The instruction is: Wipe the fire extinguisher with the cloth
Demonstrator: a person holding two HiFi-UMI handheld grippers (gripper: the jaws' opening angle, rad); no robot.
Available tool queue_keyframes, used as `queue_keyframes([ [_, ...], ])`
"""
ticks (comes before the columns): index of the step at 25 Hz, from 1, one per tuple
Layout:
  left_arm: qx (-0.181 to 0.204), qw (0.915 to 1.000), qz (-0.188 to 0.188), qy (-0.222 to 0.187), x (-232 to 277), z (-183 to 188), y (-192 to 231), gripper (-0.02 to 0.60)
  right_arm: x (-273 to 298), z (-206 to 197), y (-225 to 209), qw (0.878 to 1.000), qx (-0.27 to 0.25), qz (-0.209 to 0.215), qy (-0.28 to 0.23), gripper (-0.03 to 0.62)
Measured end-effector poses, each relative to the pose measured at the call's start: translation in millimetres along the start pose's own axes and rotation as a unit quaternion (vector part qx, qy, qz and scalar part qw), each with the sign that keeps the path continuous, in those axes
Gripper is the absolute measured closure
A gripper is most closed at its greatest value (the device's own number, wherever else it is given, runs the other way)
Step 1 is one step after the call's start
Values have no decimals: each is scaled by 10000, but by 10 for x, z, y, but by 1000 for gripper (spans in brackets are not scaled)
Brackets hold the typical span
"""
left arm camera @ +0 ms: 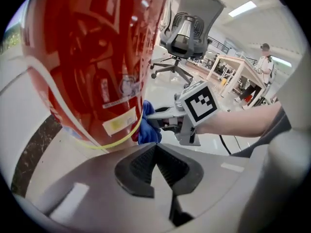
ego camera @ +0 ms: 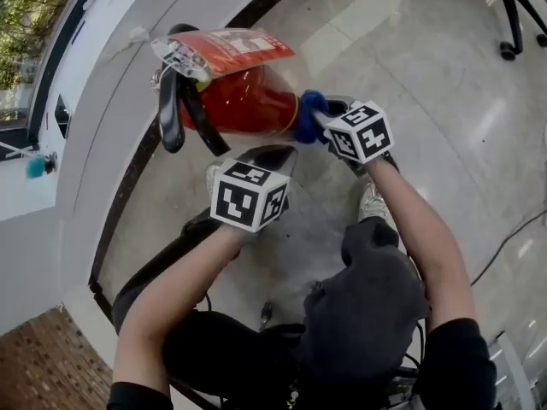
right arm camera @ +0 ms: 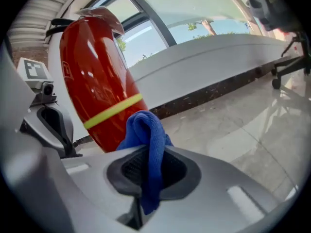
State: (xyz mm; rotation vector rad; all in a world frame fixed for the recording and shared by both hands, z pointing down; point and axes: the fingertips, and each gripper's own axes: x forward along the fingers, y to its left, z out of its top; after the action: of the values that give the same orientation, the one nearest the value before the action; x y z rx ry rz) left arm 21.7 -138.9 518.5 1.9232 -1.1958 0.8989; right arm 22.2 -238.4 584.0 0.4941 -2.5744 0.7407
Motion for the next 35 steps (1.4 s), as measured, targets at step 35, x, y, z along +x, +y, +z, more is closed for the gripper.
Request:
queue_keyframes([
  [35,51,9991,368,205,502,64,-168,575,-1295,2213,944,9238,-187,2502,-2892,556],
])
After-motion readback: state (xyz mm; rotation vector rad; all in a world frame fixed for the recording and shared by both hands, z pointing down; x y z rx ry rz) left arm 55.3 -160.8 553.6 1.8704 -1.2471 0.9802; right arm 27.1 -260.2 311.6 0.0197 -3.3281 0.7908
